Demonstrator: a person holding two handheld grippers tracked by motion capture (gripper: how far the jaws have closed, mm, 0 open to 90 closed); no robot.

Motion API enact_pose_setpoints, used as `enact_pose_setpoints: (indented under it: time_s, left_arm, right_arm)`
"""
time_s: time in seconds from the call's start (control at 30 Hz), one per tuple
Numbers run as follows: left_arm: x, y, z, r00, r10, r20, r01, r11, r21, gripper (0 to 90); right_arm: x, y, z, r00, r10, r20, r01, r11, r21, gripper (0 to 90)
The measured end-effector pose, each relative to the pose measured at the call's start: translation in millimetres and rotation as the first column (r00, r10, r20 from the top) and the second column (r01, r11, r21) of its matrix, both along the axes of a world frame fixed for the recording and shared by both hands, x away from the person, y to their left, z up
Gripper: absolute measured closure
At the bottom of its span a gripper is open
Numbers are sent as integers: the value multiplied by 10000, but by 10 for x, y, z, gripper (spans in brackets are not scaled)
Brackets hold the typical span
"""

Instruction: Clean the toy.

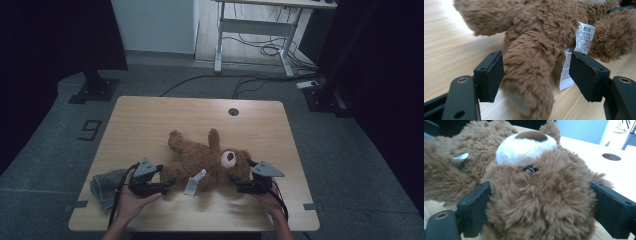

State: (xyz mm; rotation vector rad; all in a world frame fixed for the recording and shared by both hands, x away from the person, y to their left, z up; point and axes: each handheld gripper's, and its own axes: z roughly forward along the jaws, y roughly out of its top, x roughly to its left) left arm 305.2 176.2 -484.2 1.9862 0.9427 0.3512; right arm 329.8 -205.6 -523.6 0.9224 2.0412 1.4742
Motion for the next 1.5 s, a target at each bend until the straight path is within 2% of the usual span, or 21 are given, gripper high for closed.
enact_pose_setpoints:
  time_s: [0.17, 0.37, 0.53, 0.6, 0.7, 0.83, 1.03, 1.17, 1.3, 1.43, 1.5]
  left_arm:
    - [12, -52, -6, 9999, -126, -83, 124, 9996, -256, 286]
    - [-61, -41, 49, 9995, -249, 170, 258, 9980, -572, 294]
    - [-136, -73, 42, 9984, -440, 360, 458, 9977, -494, 292]
    - [-163, -79, 33, 9977, -513, 433, 522, 9984, -199, 287]
    - [-221, -65, 3, 9978, -501, 424, 511, 9984, -232, 288]
    - [-321, -27, -37, 9985, -417, 356, 427, 9987, -276, 289]
    - [-477, 52, -66, 9984, -234, 519, 244, 9995, -190, 290]
    - [-569, 108, -70, 9985, -117, 528, 134, 9994, -324, 294]
    - [-660, 118, -142, 9990, -90, 444, 99, 9998, -190, 297]
    - [-647, 104, -234, 9996, -263, 79, 263, 9996, -45, 293]
    - [-631, 98, -271, 9995, -311, -19, 311, 9995, 25, 293]
  right_arm:
    - [-81, -134, 78, 9998, -150, 125, 146, 9994, 312, 127]
    - [-216, -272, 150, 9996, -246, 131, 238, 9981, 564, 130]
    - [-383, -308, 212, 9994, -254, 219, 241, 9981, 566, 135]
    - [-463, -327, 220, 9996, -184, 224, 173, 9985, 515, 138]
    - [-591, -366, 205, 9997, -197, 152, 188, 9982, 572, 144]
    - [-745, -389, 167, 9998, -158, 125, 153, 9991, 401, 149]
    - [-902, -458, 186, 9991, -348, 223, 337, 9982, 497, 157]
    - [-1003, -482, 107, 9986, -419, 335, 398, 9973, 622, 181]
    - [-1068, -450, -20, 9991, -411, 90, 407, 9980, 481, 186]
    - [-1079, -387, -126, 9994, -333, -43, 333, 9994, 93, 193]
    - [-1065, -366, -154, 9995, -308, -69, 309, 9995, 91, 198]
